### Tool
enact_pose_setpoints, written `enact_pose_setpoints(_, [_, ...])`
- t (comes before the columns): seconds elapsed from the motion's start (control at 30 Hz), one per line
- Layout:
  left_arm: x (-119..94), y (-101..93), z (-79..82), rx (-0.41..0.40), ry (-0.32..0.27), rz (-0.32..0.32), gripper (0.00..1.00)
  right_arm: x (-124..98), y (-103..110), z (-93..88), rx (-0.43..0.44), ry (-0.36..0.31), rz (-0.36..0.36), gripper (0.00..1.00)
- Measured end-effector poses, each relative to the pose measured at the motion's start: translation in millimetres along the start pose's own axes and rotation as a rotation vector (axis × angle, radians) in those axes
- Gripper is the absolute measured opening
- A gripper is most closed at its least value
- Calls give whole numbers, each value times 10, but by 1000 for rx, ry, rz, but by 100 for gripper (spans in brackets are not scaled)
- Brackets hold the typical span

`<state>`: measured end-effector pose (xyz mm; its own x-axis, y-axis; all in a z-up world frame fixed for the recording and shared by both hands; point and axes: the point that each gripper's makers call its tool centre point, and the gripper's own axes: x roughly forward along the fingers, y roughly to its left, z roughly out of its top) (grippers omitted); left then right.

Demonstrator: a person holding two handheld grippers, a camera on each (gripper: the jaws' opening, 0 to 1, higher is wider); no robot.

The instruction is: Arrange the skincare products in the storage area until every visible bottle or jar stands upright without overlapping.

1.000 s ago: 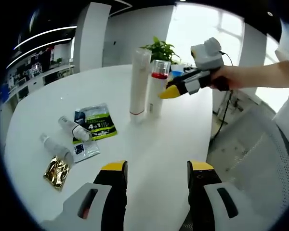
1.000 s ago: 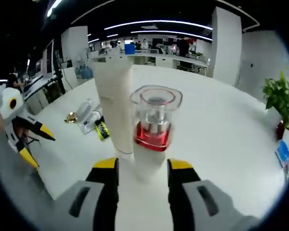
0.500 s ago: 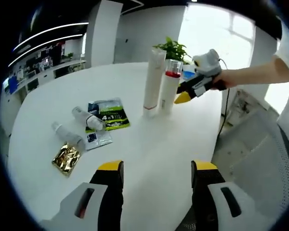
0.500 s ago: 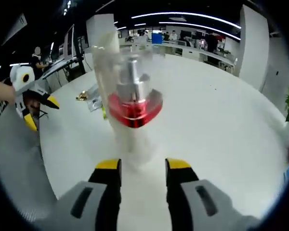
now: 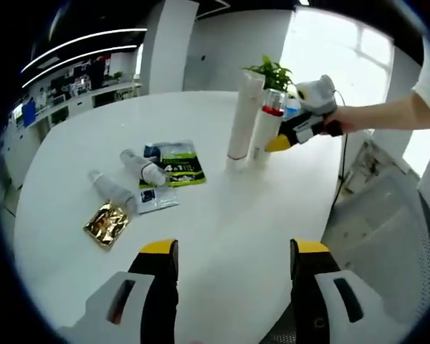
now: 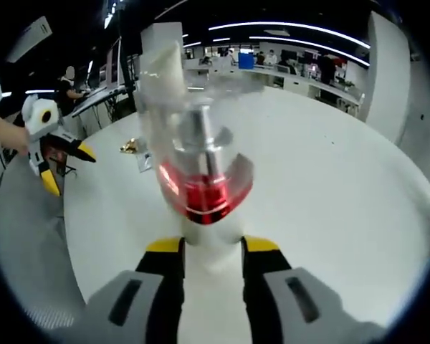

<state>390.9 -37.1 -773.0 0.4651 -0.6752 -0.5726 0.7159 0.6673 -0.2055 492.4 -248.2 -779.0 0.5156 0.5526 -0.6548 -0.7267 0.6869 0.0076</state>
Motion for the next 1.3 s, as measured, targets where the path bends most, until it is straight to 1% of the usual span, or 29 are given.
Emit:
enact_pose_setpoints(0.4, [-5, 0, -47, -22, 3, 11, 60, 80, 20, 70, -18, 5, 8, 31])
enact_pose_setpoints(0.67, [-8, 8, -58, -26, 3, 13, 60, 125, -8, 103, 18, -3, -21, 31])
enact_pose_setpoints(1.03, [-15, 26, -42, -21, 3, 8, 61, 130, -10, 108, 49, -16, -42, 32])
enact_pose_setpoints(1.1, [-18, 27, -37, -19, 3, 8, 61, 116, -9, 117, 57, -31, -46, 36])
enact_pose_setpoints(1.17, [-20, 33, -36, -19, 3, 8, 62, 98, -10, 103, 57, -30, -56, 42])
enact_pose_setpoints(1.3, [-26, 37, -42, -15, 11, 7, 66, 49, 20, 56, 54, -19, -66, 46])
